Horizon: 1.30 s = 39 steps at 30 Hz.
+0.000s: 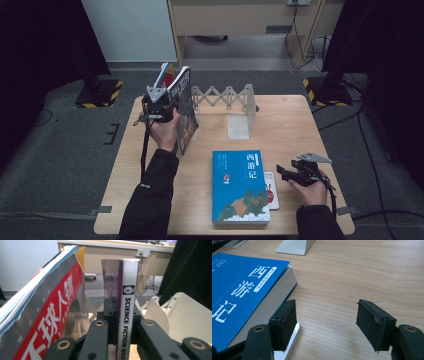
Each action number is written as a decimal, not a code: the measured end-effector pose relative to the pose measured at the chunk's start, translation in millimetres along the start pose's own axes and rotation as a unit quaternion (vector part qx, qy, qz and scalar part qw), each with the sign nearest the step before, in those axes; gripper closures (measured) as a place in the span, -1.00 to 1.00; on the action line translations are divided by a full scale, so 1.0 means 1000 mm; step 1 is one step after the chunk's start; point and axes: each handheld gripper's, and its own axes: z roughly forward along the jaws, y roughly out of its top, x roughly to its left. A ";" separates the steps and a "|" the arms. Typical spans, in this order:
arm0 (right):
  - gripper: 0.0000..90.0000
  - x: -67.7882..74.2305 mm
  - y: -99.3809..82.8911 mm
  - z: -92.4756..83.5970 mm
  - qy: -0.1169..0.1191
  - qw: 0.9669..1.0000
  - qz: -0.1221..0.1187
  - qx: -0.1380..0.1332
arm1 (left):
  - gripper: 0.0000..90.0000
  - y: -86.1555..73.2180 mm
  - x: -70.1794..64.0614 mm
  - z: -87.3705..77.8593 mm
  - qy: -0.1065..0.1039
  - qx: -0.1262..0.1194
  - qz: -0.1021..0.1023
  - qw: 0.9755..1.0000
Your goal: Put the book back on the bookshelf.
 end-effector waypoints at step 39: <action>-0.30 0.001 0.000 0.001 0.001 1.000 -0.001 0.005 | 0.64 -0.006 0.018 -0.035 -0.051 0.118 0.014 0.992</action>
